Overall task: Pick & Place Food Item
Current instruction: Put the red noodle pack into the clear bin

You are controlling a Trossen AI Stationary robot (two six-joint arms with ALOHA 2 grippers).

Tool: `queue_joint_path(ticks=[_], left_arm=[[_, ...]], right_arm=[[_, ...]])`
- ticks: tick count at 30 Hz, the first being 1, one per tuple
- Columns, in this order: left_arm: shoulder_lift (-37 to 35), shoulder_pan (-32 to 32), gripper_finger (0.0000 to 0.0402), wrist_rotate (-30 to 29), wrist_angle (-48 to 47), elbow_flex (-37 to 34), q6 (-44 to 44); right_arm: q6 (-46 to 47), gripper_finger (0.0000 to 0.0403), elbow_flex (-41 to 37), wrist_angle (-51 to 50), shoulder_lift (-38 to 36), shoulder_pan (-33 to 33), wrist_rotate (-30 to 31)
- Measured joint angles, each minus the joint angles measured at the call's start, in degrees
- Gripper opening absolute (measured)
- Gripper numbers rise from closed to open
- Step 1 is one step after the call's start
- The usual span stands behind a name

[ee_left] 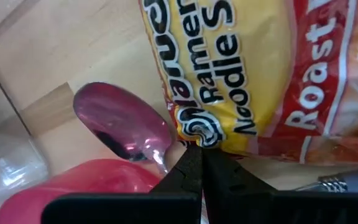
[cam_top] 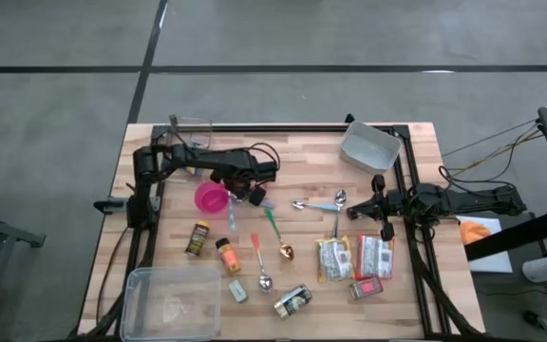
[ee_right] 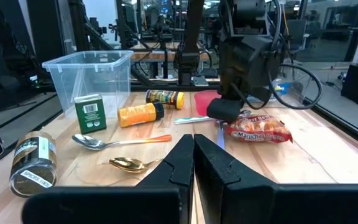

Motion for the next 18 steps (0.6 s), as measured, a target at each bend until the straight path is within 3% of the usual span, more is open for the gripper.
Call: queue_joint_path(ticks=[14,18], left_arm=[[-6.9,0.4,0.0002,-0.2,1.0,0.2,-0.6],[-8.8,1.6,0.0041,-0.6,0.9,0.2,-3.4]], right_arm=[[0.0,0.001,0.0,0.0,0.0,0.0,0.0],[0.0,0.001,0.0,0.0,0.0,0.0,0.0]])
